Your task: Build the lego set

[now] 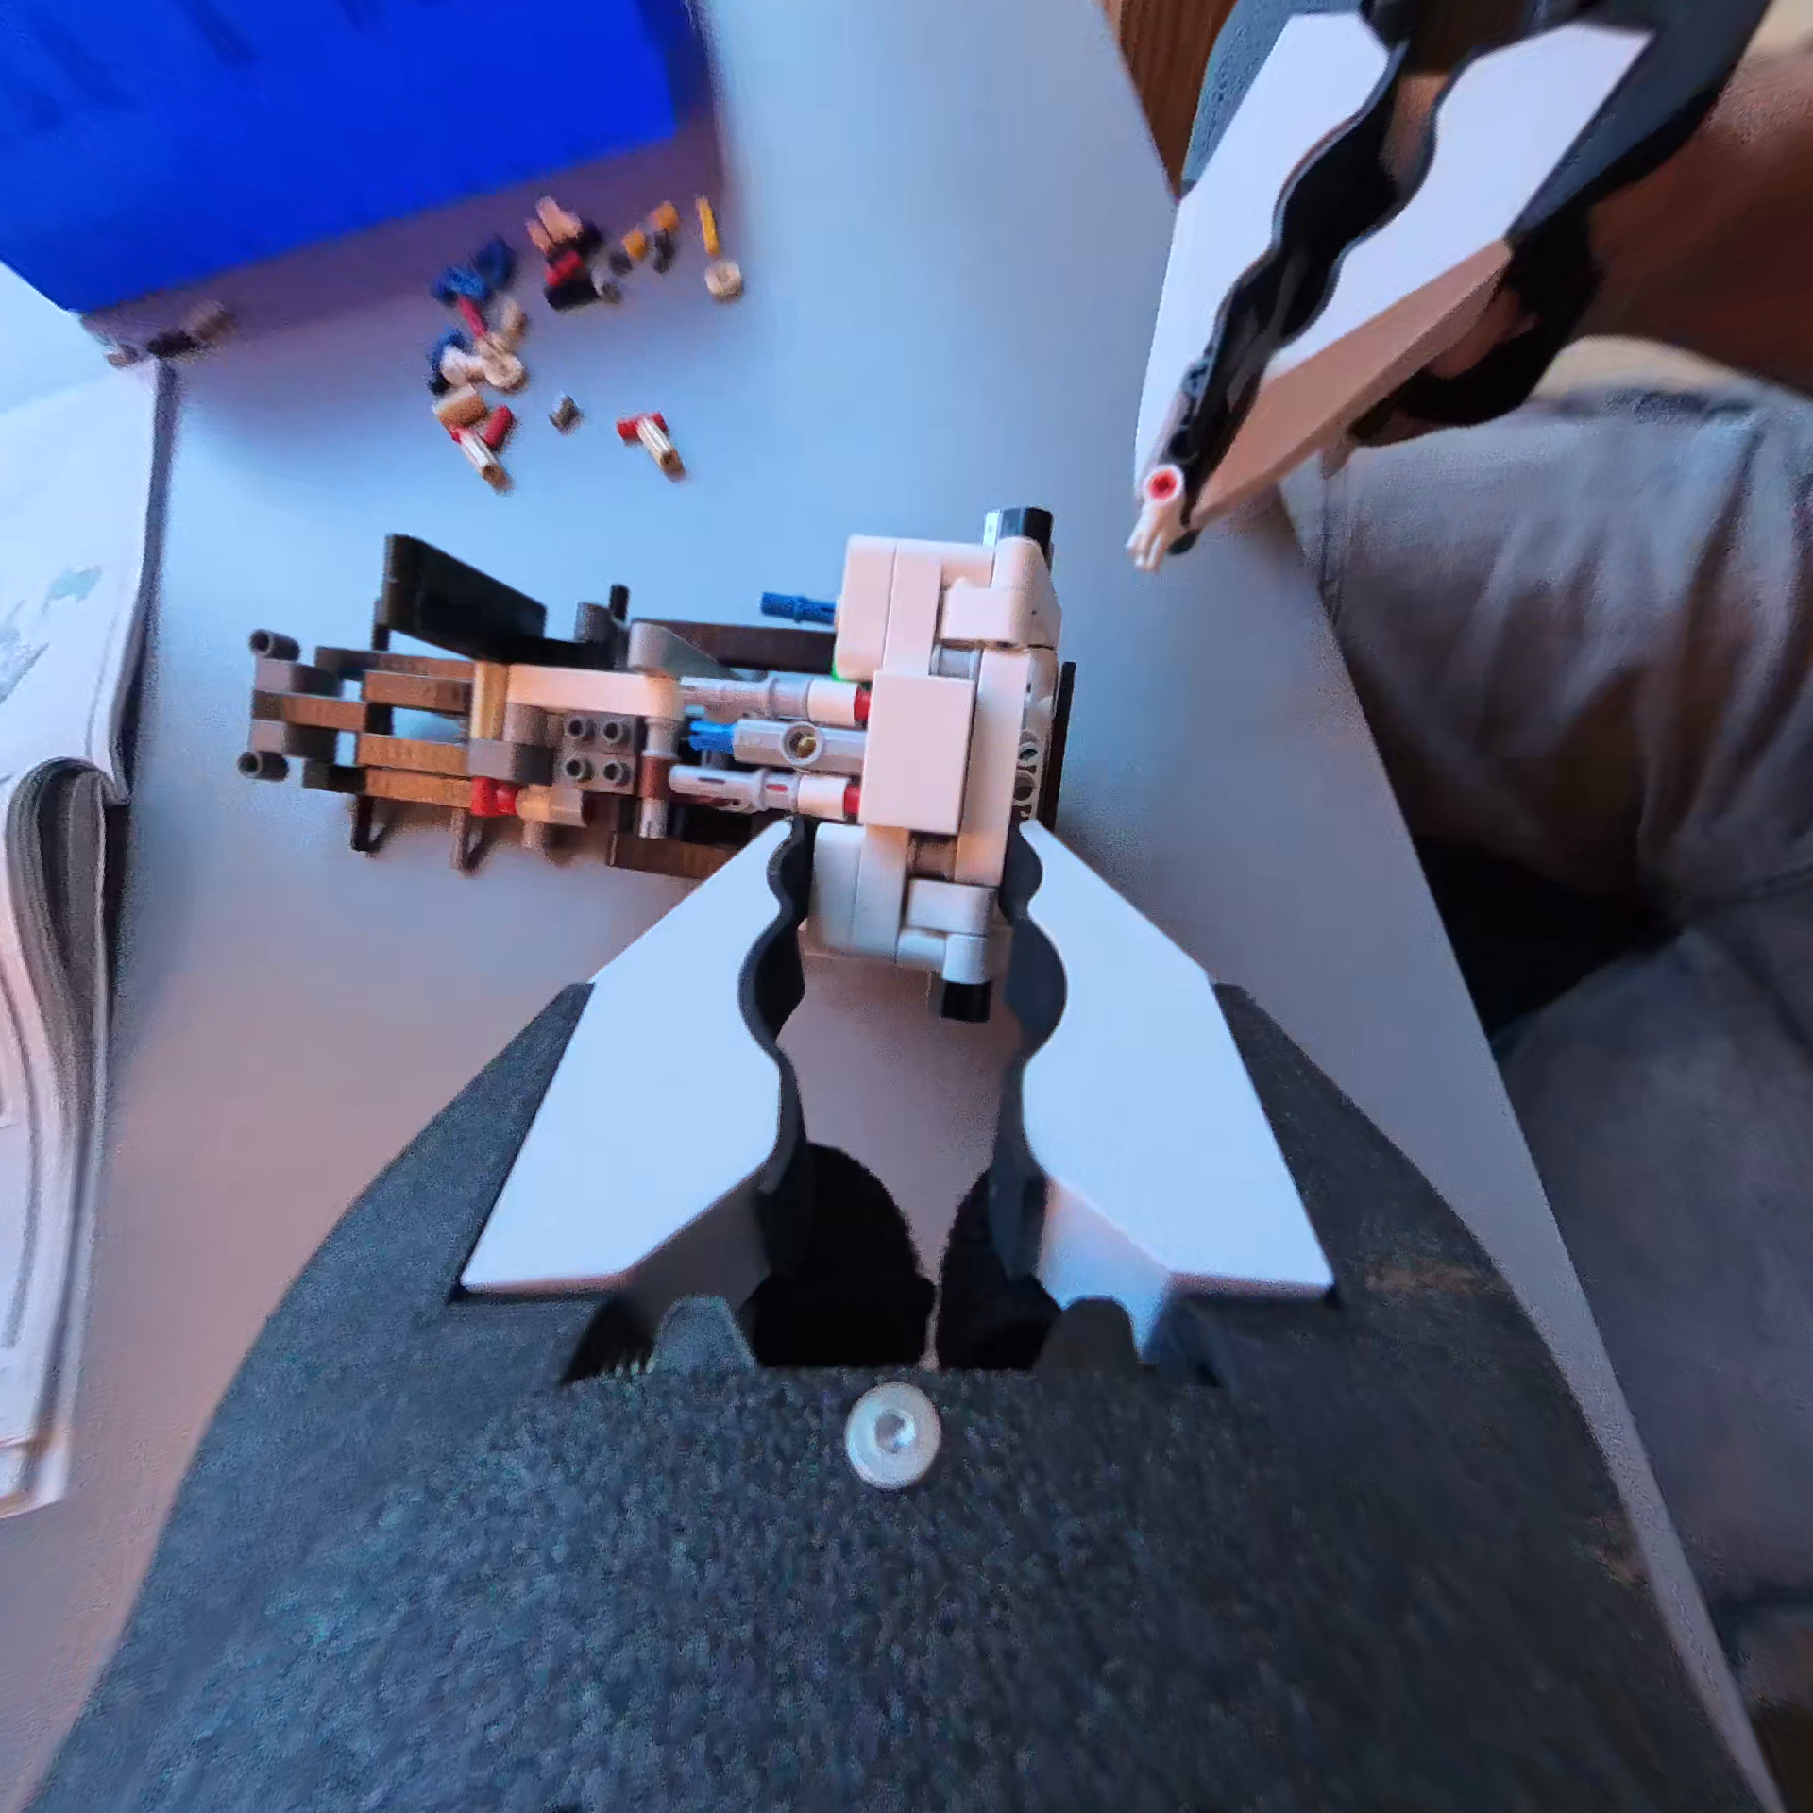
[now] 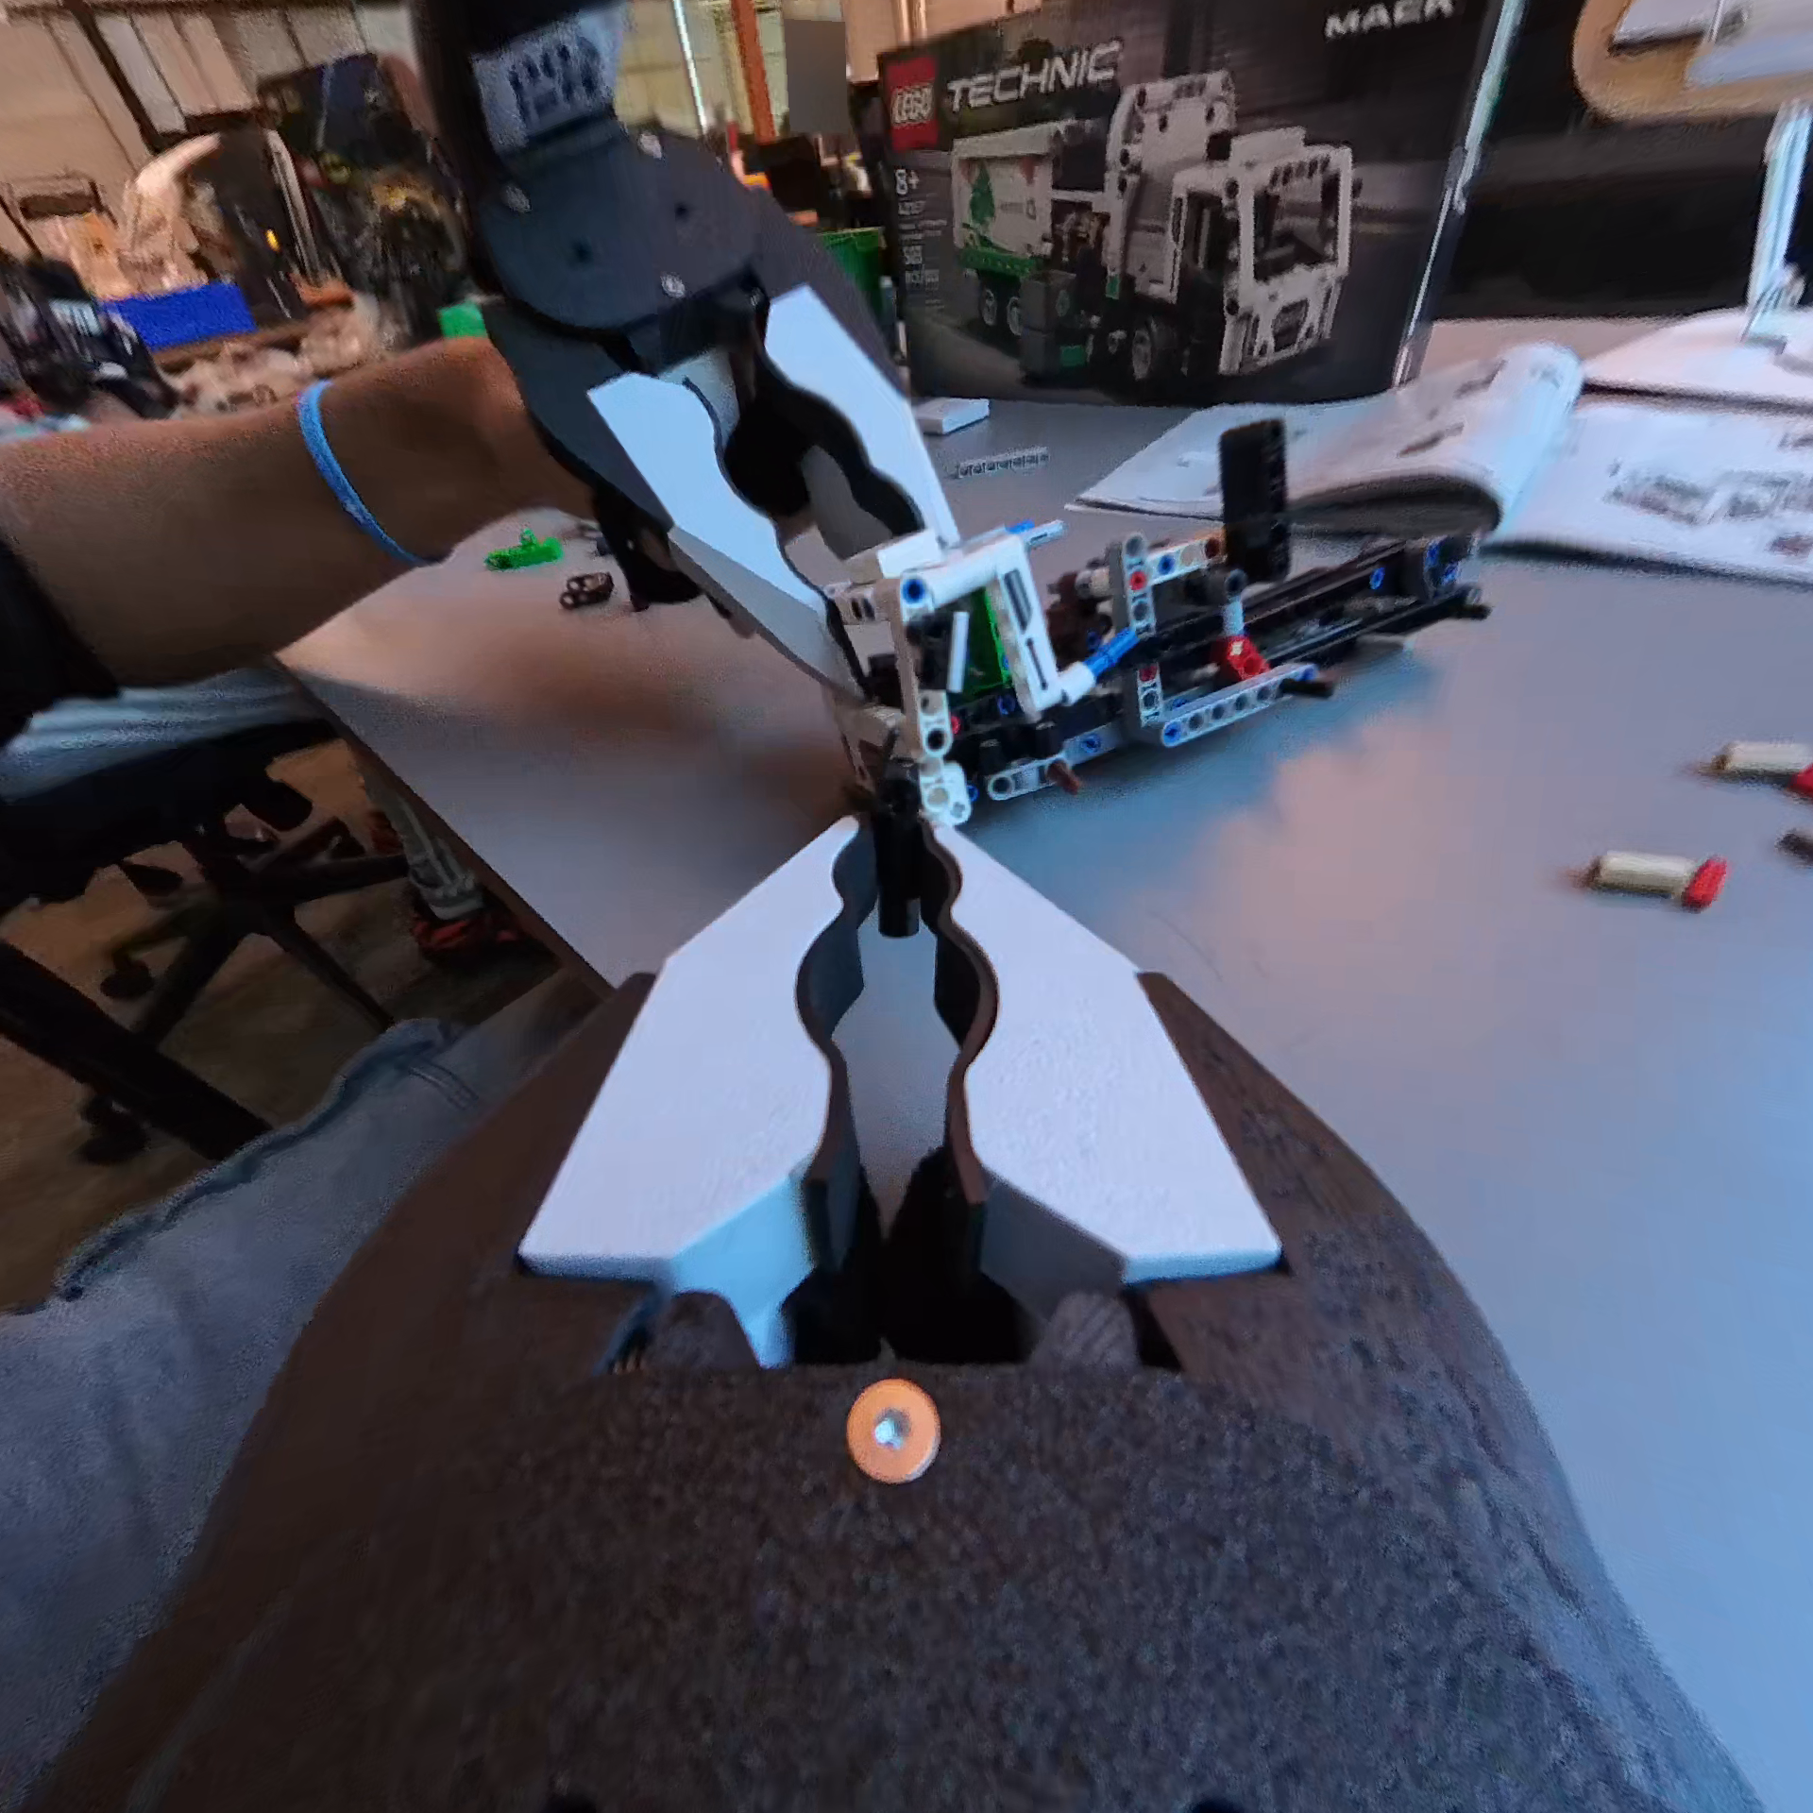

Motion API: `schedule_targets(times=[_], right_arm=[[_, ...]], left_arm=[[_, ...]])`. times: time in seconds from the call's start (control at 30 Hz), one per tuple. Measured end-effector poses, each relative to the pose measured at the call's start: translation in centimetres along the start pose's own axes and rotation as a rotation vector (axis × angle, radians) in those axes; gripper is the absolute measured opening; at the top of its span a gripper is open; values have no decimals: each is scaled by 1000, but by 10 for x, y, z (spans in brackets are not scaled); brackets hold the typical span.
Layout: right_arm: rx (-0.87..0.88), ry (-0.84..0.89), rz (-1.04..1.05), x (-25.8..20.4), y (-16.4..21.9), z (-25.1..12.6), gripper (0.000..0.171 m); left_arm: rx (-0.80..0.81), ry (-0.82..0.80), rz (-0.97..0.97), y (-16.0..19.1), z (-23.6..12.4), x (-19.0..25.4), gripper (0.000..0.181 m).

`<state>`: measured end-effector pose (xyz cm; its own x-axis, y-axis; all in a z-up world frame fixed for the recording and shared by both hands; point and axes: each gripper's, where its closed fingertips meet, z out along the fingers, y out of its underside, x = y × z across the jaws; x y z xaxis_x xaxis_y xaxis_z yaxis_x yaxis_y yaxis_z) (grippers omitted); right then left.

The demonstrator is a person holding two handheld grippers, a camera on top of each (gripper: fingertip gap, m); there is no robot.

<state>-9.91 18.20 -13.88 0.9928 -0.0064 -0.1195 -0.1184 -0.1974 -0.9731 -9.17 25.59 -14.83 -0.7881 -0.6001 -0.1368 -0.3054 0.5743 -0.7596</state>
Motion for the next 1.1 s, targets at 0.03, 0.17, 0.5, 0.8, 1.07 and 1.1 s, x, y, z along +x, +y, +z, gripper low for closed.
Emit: schedule_targets(times=[0.03,0.17,0.5,0.8,1.07,1.1], right_arm=[[-2,-3,-39,1,-5,-2,6],[-40,-97,-95,-1,-22,8,6],[-233,-145,-504,2,-3,40,6],[-157,-211,-466,-6,-11,36,6],[-202,-175,-565,-2,-8,38,6],[-212,-180,-562,-2,-9,38,6]], left_arm=[[61,6,-25,1,-2,0,37],[216,31,-92,8,-10,-2,37],[214,30,-79,12,-14,5,37],[208,31,-79,13,-14,5,37],[209,-4,-89,12,-13,2,37],[209,-3,-91,12,-13,1,37]])
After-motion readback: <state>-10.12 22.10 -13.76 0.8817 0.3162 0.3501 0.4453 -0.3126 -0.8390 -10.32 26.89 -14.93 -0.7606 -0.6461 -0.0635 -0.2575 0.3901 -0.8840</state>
